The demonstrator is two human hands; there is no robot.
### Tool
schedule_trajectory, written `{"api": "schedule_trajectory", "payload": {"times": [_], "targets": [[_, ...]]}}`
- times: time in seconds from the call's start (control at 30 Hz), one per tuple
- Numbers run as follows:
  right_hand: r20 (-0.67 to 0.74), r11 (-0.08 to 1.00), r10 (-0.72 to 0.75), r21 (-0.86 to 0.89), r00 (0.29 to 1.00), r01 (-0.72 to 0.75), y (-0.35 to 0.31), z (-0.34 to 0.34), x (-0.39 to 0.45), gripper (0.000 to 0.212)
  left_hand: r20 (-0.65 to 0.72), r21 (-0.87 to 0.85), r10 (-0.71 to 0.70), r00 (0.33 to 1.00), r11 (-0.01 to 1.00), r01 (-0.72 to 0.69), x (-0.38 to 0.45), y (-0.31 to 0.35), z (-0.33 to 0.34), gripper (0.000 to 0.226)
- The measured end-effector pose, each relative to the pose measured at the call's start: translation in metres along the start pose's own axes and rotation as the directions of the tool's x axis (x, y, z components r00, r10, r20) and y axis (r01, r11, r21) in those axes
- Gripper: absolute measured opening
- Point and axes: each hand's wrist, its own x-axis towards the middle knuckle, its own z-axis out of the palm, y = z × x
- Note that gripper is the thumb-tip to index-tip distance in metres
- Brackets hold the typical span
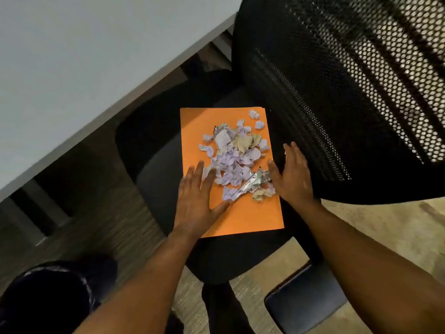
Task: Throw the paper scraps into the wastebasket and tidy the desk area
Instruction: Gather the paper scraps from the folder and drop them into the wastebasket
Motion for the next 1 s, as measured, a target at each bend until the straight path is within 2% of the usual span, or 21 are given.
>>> {"api": "schedule_trajectory", "payload": {"times": [0.07, 0.3, 0.53, 0.8, 0.9, 1.0], "targets": [[-0.04, 0.998, 0.048, 0.048, 0.998, -0.046, 0.004, 0.001, 0.012, 0.075, -0.02, -0.015, 0.002, 1.0, 1.0, -0.002, 0.01, 0.0, 0.002, 0.092], [-0.102, 0.993, 0.062, 0.11, 0.993, -0.051, 0.001, 0.015, 0.024, 0.075, -0.063, -0.016, 0.022, 0.998, 1.0, -0.023, 0.023, -0.005, 0.014, 0.09], [-0.116, 0.988, -0.152, 0.014, 0.982, 0.155, -0.017, 0.029, -0.012, 0.058, -0.065, -0.046, 0.035, 0.997, 0.998, -0.038, 0.029, -0.002, 0.026, 0.097], [0.03, 0.912, -0.379, -0.158, 0.925, 0.379, -0.022, 0.026, -0.033, 0.075, -0.18, -0.145, 0.035, 0.983, 0.988, -0.062, 0.027, -0.008, 0.034, 0.108], [0.117, 0.856, -0.455, -0.216, 0.883, 0.469, -0.025, 0.028, -0.041, 0.085, -0.219, -0.147, 0.06, 0.974, 0.985, -0.094, 0.03, -0.01, 0.036, 0.099], [0.19, 0.771, -0.54, -0.28, 0.82, 0.572, -0.028, 0.039, -0.045, 0.084, -0.209, -0.099, 0.114, 0.971, 0.986, -0.138, 0.04, -0.011, 0.036, 0.085]]}}
